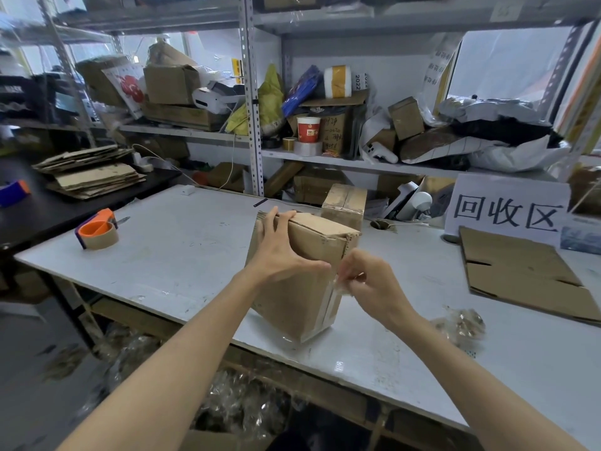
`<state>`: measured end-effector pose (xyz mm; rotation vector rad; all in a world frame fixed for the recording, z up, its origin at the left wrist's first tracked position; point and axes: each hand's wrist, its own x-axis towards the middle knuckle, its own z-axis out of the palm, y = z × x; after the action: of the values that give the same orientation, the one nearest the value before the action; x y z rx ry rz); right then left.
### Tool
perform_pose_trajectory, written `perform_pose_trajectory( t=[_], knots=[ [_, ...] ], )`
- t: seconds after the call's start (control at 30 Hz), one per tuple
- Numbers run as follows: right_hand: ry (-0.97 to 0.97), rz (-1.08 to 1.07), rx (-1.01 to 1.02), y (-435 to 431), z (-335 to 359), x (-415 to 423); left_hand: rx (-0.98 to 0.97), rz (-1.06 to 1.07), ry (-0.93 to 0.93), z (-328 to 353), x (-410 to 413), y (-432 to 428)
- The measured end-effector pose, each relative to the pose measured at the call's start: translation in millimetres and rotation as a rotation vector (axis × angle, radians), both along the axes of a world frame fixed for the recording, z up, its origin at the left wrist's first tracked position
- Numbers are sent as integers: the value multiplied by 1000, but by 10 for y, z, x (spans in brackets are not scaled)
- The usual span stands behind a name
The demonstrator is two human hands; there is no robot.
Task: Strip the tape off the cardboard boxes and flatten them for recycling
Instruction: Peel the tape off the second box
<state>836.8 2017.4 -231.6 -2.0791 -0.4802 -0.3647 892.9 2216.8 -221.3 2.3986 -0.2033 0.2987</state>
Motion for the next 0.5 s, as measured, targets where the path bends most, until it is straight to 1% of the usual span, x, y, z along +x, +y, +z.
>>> perform_pose_trajectory(
  t=[0.17, 0.27, 0.33, 0.43, 0.5],
  knots=[
    [88, -100, 86, -9, -46, 96, -39, 40, -13, -94, -33, -1],
    [-19, -249, 83, 31, -100, 108, -47, 58, -57, -74, -33, 0],
    [-125, -336, -3, 46, -104, 92, -50, 84, -90, -37, -52, -6],
    [-213, -241, -10, 50, -67, 58, -90, 122, -111, 70, -17, 29],
    [-245, -167, -32, 45, 14, 28, -148, 139, -61, 165, 25, 57]
  ],
)
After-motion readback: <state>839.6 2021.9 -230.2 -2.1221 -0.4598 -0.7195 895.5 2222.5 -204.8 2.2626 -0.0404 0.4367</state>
